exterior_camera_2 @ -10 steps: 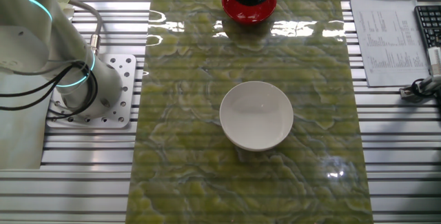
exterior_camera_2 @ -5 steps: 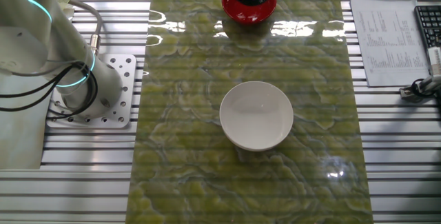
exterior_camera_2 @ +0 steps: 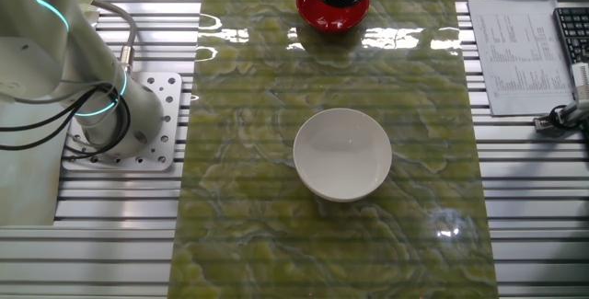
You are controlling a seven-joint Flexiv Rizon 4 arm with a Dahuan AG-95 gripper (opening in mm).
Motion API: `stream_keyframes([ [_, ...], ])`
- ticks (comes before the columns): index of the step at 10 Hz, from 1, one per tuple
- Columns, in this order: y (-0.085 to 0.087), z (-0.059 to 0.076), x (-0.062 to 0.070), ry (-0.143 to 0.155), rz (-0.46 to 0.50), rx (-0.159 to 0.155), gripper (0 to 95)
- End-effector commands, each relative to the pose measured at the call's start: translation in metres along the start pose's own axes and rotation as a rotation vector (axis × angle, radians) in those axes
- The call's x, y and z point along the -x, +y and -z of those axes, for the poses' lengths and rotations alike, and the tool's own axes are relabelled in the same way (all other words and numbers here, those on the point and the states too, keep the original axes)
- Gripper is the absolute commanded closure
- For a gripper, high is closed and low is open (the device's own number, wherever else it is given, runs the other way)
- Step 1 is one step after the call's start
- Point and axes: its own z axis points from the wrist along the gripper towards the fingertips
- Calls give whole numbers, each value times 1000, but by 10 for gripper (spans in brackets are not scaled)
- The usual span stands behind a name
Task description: Scoop water with a large spoon from one bowl to another
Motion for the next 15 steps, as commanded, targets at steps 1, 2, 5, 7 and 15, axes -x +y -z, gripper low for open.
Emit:
stream_keyframes([
  [1, -2, -5, -2, -2, -18, 1, 950],
  [2, -2, -6, -2, -8, -23, 2, 950],
  [5, -2, -12, 6, -3, -36, 2, 950],
  [7, -2, -16, 6, 0, -30, 6, 950],
  [15, -1, -24, 6, -25, -53, 11, 950],
])
